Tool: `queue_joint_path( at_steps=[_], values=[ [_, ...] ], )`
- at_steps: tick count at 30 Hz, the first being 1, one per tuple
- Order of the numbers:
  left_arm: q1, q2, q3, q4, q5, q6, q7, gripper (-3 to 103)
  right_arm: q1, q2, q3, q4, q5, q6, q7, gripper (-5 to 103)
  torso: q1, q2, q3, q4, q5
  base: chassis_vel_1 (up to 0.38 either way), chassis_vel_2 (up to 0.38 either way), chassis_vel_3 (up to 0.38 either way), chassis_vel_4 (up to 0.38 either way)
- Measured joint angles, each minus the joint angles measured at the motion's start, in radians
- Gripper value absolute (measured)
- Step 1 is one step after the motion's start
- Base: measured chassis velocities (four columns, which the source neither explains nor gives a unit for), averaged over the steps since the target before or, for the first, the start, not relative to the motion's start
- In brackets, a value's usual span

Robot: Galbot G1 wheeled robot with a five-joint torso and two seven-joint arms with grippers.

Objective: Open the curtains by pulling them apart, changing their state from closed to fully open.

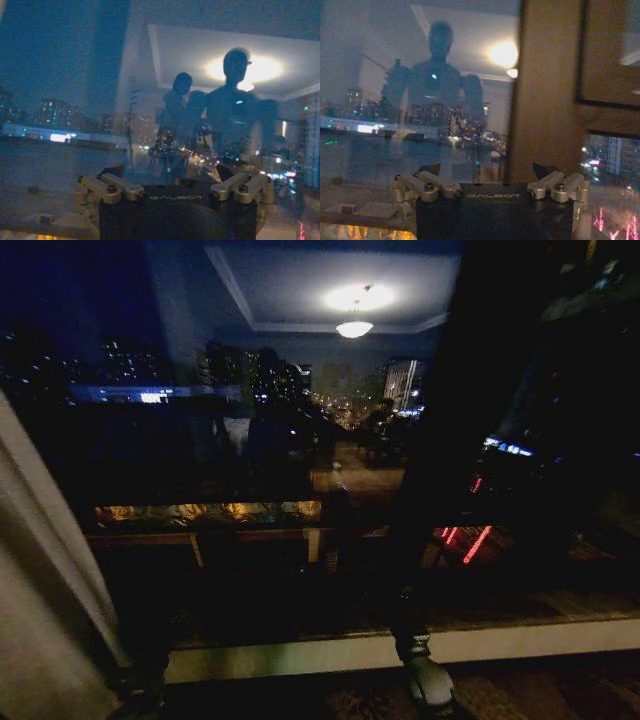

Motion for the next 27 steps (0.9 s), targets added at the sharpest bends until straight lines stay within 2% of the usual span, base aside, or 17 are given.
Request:
queue_joint_path(
  at_steps=[27],
  values=[
    [0.0, 0.0, 0.0, 0.0, 0.0, 0.0, 0.0, 100, 0.0, 0.0, 0.0, 0.0, 0.0, 0.0, 0.0, 100, 0.0, 0.0, 0.0, 0.0, -0.0001, -0.36, -0.353, 0.359, 0.355]
  ],
)
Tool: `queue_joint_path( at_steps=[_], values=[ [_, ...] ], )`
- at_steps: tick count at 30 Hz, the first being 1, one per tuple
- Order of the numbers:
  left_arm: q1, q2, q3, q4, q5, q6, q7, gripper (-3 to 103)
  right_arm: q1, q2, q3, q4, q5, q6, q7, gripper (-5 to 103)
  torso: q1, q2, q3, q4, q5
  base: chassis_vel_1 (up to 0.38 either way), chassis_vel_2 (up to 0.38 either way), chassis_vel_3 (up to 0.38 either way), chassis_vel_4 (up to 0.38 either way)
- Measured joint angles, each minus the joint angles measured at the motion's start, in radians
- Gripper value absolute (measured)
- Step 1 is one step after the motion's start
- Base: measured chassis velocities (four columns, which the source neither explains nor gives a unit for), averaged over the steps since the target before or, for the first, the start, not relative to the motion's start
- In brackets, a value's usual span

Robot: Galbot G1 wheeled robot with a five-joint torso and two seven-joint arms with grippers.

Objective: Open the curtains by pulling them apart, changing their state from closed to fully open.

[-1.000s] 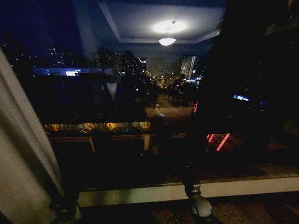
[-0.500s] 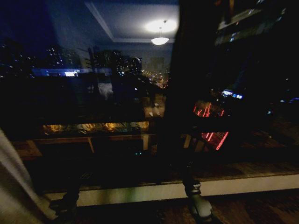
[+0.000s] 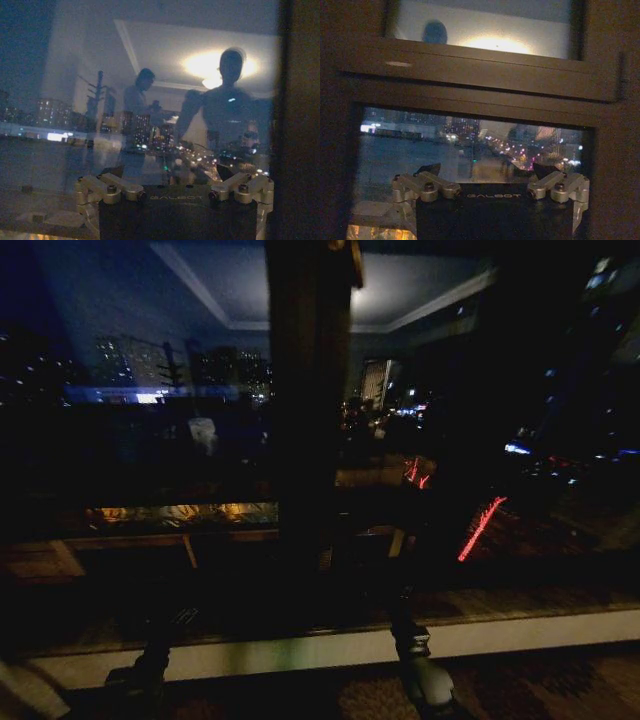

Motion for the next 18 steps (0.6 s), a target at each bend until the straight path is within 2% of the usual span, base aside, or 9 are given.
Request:
queue_joint_path(
  at_steps=[18],
  values=[
    [0.0, 0.0, 0.0, 0.0, 0.0, 0.0, 0.0, 100, 0.0, 0.0, 0.0, 0.0, 0.0, 0.0, 0.0, 100, 0.0, 0.0, 0.0, 0.0, 0.0, -0.354, -0.362, 0.353, 0.358]
  ],
)
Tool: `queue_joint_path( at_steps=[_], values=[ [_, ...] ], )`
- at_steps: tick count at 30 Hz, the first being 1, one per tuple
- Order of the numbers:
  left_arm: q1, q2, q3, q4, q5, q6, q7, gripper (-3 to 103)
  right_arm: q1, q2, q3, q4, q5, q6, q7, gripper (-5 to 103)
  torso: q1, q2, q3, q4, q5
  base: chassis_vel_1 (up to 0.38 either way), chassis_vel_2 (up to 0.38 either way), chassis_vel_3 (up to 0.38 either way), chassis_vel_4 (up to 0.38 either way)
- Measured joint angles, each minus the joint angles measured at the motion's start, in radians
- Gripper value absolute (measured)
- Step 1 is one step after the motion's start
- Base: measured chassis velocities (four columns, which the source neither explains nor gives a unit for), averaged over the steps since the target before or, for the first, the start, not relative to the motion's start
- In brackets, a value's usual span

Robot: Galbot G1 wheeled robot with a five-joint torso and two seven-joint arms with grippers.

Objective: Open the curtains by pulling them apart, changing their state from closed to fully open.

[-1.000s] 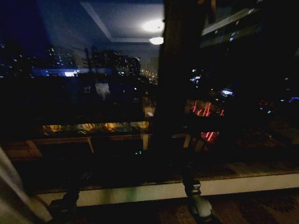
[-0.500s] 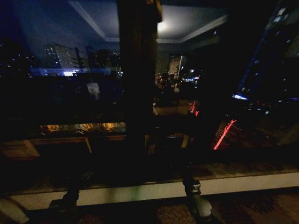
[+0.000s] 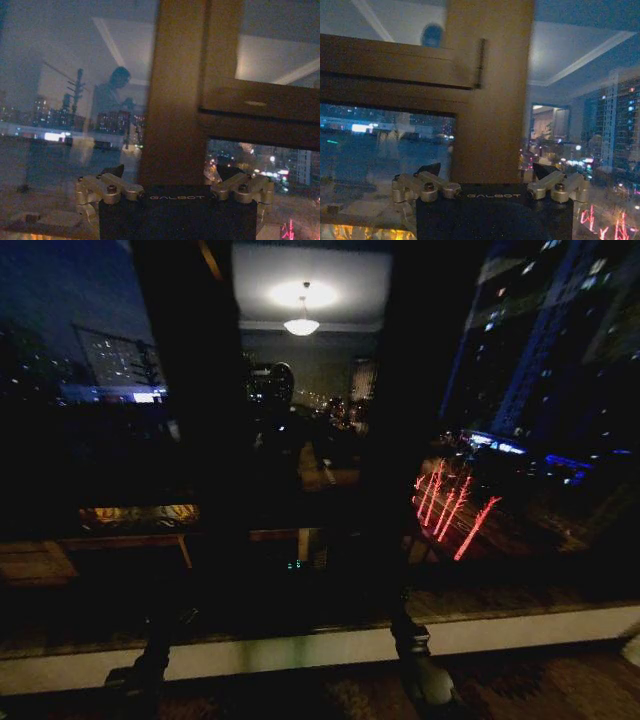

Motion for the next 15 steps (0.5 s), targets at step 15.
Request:
queue_joint_path(
  at_steps=[15],
  values=[
    [0.0, 0.0, 0.0, 0.0, 0.0, 0.0, 0.0, 100, 0.0, 0.0, 0.0, 0.0, 0.0, 0.0, 0.0, 100, 0.0, 0.0, 0.0, -0.0001, 0.0, -0.335, -0.346, 0.343, 0.335]
  ],
)
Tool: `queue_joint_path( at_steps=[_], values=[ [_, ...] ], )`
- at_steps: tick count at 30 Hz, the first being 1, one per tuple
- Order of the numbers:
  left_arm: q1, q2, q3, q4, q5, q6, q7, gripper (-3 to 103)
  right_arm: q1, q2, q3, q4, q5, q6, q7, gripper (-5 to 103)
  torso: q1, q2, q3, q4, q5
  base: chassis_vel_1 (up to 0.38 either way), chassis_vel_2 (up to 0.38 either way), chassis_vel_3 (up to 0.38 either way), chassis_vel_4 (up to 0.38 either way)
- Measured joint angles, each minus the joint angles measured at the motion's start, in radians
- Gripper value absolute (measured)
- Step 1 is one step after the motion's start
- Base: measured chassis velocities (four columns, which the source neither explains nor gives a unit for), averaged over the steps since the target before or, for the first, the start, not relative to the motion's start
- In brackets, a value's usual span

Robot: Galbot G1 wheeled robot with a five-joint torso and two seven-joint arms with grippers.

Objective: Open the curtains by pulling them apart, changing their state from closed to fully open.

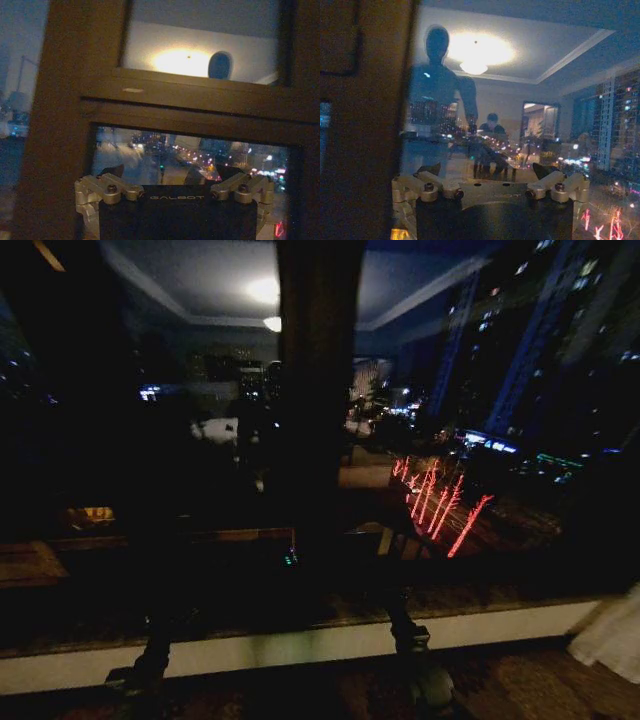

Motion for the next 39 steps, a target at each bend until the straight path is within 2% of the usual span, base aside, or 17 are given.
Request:
queue_joint_path(
  at_steps=[7, 12, 23, 32, 39],
  values=[
    [0.0, 0.0, 0.0, 0.0, 0.0, 0.0, 0.001, 100, 0.0, 0.0, 0.0, 0.0, 0.0, 0.0, 0.0, 100, 0.0, 0.0, 0.0, -0.0001, 0.0006, -0.11, -0.144, 0.127, 0.138],
    [0.0, 0.0, 0.0, 0.0, 0.0, 0.0, 0.0, 100, 0.0, 0.001, 0.0, 0.0, 0.0, 0.0, 0.0, 100, 0.0, 0.0, 0.0, 0.0004, -0.0012, 0.018, 0.012, -0.009, -0.019],
    [0.0, 0.0, 0.0, 0.0, 0.0, 0.0, 0.0, 100, 0.0, 0.0, 0.0, 0.0, 0.0, 0.0, 0.0, 100, 0.0, 0.0, 0.0, 0.0002, 0.0002, 0.014, -0.013, -0.014, 0.02],
    [0.0, 0.0, 0.0, 0.0, 0.0, 0.0, 0.0, 100, 0.0, 0.0, 0.0, 0.0, 0.0, 0.0, 0.0, 100, 0.0, 0.0, 0.0, 0.0001, 0.0, 0.09, -0.176, -0.116, 0.165],
    [0.0, 0.0, 0.0, 0.0, 0.0, 0.0, 0.0, 100, 0.0, 0.0, 0.0, 0.0, 0.0, 0.0, 0.0, 100, -0.001, 0.0, 0.0, 0.0002, 0.0003, 0.223, -0.278, -0.219, 0.317]
  ],
)
